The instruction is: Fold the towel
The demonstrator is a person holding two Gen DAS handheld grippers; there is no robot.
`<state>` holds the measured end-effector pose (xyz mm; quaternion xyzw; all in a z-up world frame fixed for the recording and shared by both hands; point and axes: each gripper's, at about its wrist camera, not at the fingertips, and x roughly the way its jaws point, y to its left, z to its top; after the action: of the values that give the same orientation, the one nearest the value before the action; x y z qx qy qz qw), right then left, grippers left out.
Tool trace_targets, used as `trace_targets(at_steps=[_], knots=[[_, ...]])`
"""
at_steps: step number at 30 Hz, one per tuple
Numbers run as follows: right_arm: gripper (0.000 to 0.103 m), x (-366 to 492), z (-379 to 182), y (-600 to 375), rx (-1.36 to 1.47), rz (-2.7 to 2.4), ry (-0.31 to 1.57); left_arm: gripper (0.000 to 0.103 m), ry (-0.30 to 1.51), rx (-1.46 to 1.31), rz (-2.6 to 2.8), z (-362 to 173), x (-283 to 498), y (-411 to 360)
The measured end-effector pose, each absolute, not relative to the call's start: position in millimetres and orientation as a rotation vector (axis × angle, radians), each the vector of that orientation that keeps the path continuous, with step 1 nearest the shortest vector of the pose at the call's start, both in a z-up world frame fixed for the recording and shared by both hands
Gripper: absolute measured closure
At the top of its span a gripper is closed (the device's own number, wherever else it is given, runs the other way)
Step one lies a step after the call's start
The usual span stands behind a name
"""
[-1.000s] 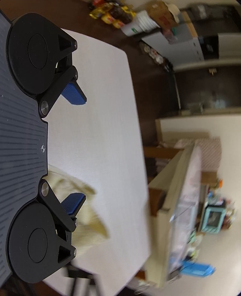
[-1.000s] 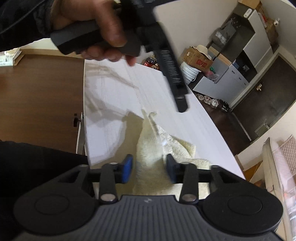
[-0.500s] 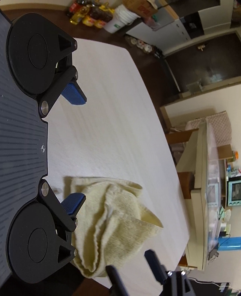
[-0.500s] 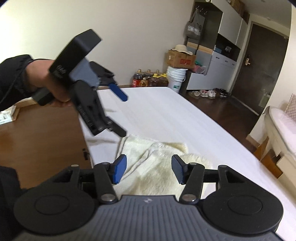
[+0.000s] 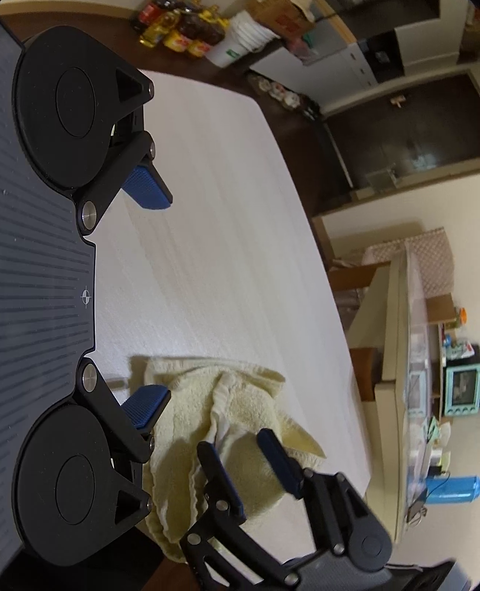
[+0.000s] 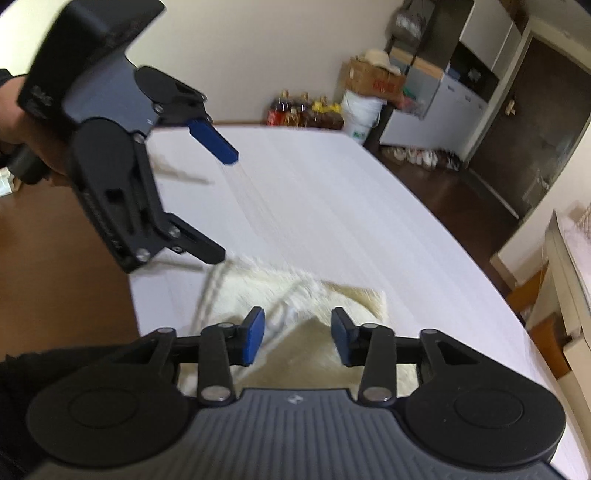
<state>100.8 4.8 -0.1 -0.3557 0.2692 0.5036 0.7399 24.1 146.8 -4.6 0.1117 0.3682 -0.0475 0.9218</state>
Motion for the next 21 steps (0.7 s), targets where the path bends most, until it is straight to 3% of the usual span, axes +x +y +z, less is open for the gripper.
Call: trace_targets(at_steps=[1,3,13,21], knots=[[0.062,103,0,6,-0.788,1.102,0.592,0.000,0.756,0.236,-0.102,-7,26,145],[0.098,106,1,5,-0.806,1.096,0.587,0.000,0.754,0.247,-0.104,-10,28,142],[0.099,125,33,-73,-0.721,0.748,0.477,0.000,0.718,0.272,-0.103,-15,35,125],[0.095,97,20,-137,-0.536,0.612,0.666,0.000,0.707,0.321,-0.146,-16,32,106]])
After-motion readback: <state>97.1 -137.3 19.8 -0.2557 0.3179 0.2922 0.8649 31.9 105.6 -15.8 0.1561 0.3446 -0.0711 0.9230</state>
